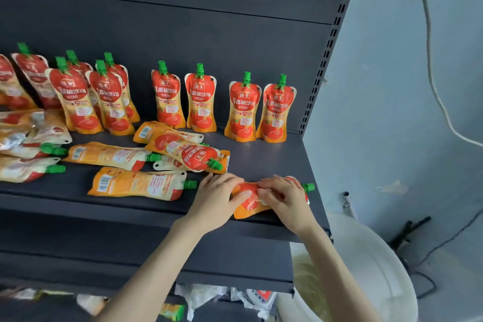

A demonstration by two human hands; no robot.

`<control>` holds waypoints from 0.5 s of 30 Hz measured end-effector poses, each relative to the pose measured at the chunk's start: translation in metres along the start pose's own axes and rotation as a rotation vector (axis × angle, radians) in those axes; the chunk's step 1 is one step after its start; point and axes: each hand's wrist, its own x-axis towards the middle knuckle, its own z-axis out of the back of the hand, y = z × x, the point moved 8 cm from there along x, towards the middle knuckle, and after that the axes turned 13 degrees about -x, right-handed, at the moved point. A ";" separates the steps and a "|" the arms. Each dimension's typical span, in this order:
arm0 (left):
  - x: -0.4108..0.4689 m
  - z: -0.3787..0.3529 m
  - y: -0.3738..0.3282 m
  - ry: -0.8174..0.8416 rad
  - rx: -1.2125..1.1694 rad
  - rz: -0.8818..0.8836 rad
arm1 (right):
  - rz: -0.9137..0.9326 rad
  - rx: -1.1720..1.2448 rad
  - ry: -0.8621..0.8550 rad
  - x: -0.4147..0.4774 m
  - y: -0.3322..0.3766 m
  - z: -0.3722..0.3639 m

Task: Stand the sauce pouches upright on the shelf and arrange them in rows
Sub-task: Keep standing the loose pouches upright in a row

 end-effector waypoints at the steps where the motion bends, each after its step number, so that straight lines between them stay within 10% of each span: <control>1: -0.003 0.002 0.000 0.003 -0.007 0.036 | -0.030 0.010 -0.004 -0.002 0.000 0.000; 8: -0.023 0.020 0.020 0.008 -0.474 0.375 | -0.243 0.094 -0.022 -0.009 0.002 -0.009; 15: -0.043 0.043 0.041 -0.197 -0.765 0.267 | -0.397 0.458 -0.092 -0.010 0.014 -0.028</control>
